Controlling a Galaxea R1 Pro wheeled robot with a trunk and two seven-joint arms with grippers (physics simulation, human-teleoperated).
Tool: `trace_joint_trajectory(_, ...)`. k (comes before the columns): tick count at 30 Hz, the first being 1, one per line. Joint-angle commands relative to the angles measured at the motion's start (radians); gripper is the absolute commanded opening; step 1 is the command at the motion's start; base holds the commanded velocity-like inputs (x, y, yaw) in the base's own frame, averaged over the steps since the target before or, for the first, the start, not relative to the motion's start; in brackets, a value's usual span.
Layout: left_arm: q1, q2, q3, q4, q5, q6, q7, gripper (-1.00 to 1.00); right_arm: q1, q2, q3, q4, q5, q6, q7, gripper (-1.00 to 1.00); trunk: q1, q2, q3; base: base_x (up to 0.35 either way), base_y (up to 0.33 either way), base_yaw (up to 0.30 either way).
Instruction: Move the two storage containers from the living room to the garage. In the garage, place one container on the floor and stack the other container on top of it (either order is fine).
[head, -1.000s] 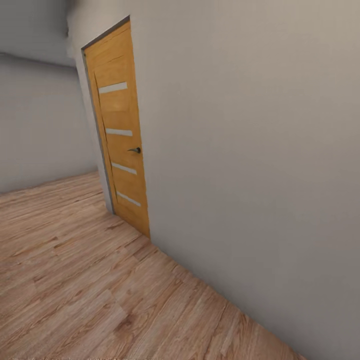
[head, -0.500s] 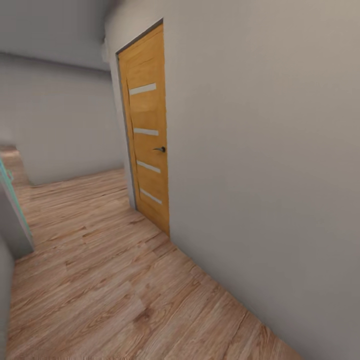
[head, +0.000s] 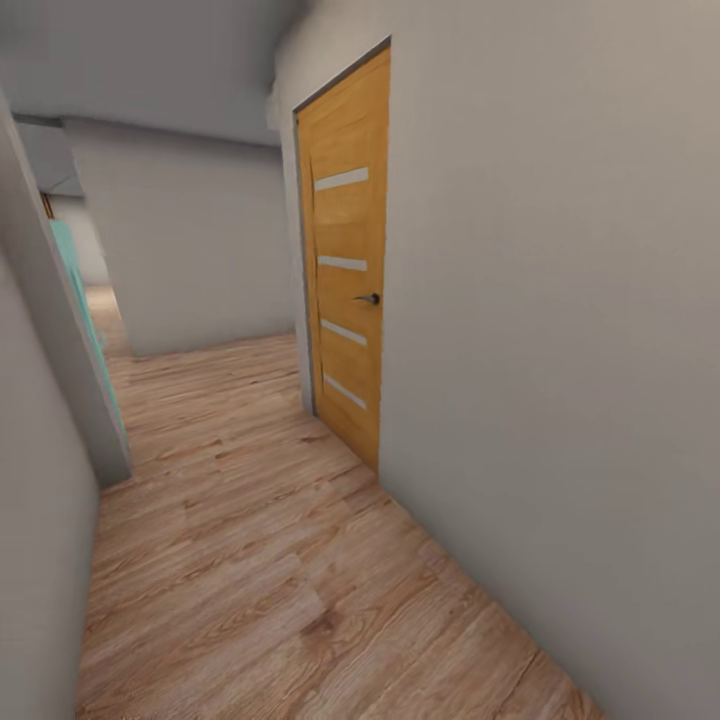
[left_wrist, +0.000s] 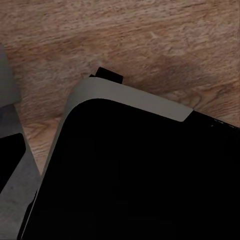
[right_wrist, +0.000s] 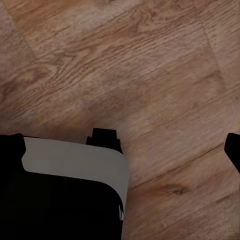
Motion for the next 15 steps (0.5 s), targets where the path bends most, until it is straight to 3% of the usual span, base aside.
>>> trace_joint_trajectory(1,0.000,0.000,0.002,0.001,0.001,-0.002,0.000,1.00,-0.001,0.000,0.007,0.003,0.006,-0.004,-0.003,1.00,0.000,-0.001,-0.001,0.208,0.000,0.300)
trace_joint_trajectory(11,0.000,0.002,0.002,0.004,0.002,0.001,0.000,1.00,-0.001,0.000,0.007,0.003,0.004,-0.003,-0.003,1.00,0.000,-0.001,-0.001,0.293,0.000,0.298)
trace_joint_trajectory(15,0.000,0.002,0.002,0.004,0.002,0.005,0.000,1.00,-0.001,0.000,0.007,0.003,0.001,-0.001,-0.002,1.00,0.000,-0.001,-0.001,0.320,0.000,0.112)
